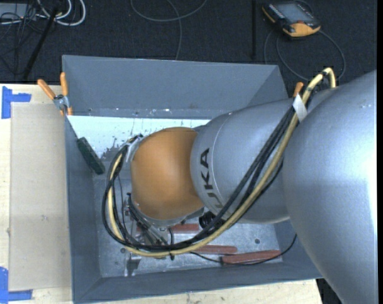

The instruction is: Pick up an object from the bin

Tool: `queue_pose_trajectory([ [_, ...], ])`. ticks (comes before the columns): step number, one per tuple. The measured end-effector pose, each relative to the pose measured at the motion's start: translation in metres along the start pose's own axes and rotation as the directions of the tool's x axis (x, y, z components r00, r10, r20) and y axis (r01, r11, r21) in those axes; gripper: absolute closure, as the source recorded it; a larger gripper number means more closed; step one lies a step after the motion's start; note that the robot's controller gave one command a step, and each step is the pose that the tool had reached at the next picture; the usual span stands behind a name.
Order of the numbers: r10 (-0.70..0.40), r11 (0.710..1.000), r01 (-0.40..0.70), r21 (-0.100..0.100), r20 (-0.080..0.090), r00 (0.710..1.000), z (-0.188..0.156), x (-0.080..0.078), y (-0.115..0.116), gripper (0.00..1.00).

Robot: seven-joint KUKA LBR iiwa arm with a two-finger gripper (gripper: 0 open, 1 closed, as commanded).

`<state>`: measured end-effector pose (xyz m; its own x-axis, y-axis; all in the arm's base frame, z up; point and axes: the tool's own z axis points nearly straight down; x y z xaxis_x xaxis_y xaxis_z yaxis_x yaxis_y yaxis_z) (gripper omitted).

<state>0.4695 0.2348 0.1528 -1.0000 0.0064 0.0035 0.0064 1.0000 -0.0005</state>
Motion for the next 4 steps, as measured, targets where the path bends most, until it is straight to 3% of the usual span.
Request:
queue_pose_trajectory([
  [1, 0.000, 1.000, 0.000, 0.000, 0.000, 1.000, 0.000, 0.000, 0.000, 0.00],
  [2, -0.018, 1.000, 0.018, -0.012, 0.033, 0.999, 0.074, -0.022, -0.074, 1.00],
  [3, -0.018, 1.000, 0.018, -0.013, 0.033, 0.999, 0.074, -0.022, -0.074, 1.00],
  [4, -0.104, 0.995, 0.104, 0.000, 0.002, 0.995, 0.057, -0.019, -0.076, 1.00],
])
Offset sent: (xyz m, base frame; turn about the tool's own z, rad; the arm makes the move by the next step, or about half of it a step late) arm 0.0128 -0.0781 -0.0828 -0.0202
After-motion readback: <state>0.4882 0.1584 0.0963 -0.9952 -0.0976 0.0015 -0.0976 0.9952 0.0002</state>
